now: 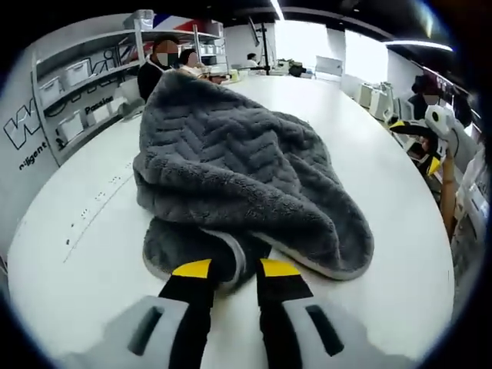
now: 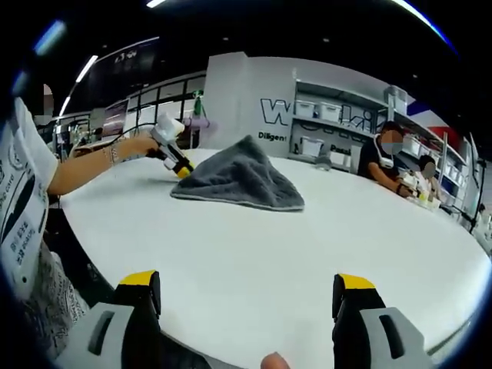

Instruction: Fold the towel on the table until its edges align and the towel forms a compact rectangular stack.

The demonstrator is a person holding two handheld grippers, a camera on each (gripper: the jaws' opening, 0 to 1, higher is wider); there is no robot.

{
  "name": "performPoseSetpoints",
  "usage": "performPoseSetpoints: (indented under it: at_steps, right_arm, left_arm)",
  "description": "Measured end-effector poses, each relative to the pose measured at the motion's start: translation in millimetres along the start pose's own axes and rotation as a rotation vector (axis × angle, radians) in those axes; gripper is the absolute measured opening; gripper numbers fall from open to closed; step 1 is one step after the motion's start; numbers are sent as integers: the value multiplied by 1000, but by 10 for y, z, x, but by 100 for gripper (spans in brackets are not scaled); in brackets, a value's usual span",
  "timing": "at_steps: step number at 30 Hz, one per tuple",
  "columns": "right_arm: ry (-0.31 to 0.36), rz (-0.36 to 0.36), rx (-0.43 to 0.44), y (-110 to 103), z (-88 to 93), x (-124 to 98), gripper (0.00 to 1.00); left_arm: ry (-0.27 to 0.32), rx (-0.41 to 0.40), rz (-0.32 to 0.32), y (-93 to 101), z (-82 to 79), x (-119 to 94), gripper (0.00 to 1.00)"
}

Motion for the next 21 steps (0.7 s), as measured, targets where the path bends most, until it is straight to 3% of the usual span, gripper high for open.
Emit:
performPoseSetpoints:
  at_steps: [7, 12, 21]
  right_arm:
    - [4, 4, 8, 12, 7, -4, 97]
    - [0, 1, 8, 2, 15, -3, 97]
    - [20, -11, 7, -19, -14, -21, 97]
  left_arm:
    - [-19, 23, -14, 37, -46, 19, 7]
    - [-19, 3, -31, 52, -86, 5, 6]
    - [-12, 61, -96, 17, -241, -98, 5]
Point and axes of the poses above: the point that each gripper's makers call its tool centre point, and the gripper's own axes: x roughly forward along the fingers, y roughly to its right, z roughly out of its underside, the point moved 7 cm from there along -x, roughly backward along the fingers, and after that the axes turned 9 degrees about x, right-handed, at the moved point
